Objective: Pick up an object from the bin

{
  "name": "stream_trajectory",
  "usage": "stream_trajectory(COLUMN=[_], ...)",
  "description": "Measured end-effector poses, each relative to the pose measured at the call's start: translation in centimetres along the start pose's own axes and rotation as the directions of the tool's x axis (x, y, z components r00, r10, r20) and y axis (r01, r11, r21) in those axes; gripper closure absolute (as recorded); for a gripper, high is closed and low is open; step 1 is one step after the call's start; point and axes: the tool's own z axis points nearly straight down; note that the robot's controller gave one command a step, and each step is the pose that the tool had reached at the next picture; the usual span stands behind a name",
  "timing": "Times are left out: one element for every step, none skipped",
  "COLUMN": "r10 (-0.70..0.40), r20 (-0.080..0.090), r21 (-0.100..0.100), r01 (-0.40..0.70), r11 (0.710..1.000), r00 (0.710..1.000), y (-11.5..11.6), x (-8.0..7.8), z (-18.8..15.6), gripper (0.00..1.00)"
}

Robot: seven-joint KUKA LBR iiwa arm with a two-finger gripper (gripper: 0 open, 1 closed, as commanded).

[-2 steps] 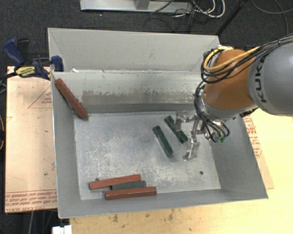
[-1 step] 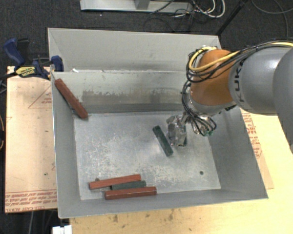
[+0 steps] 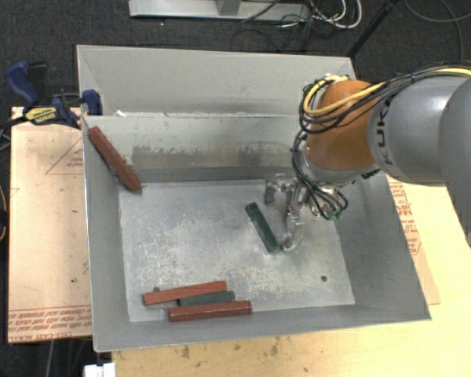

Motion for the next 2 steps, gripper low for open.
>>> stream_trajectory(r10=[0.000, -0.193], r20=[0.000, -0.006], r21=[0.000, 0.000], r01=[0.000, 0.193], r11=[1.000, 0.981], r00=[1.000, 0.981], y=[0.0, 2.4], x=[0.0, 1.5], z=[0.0, -1.1], gripper=[0.00, 0.00])
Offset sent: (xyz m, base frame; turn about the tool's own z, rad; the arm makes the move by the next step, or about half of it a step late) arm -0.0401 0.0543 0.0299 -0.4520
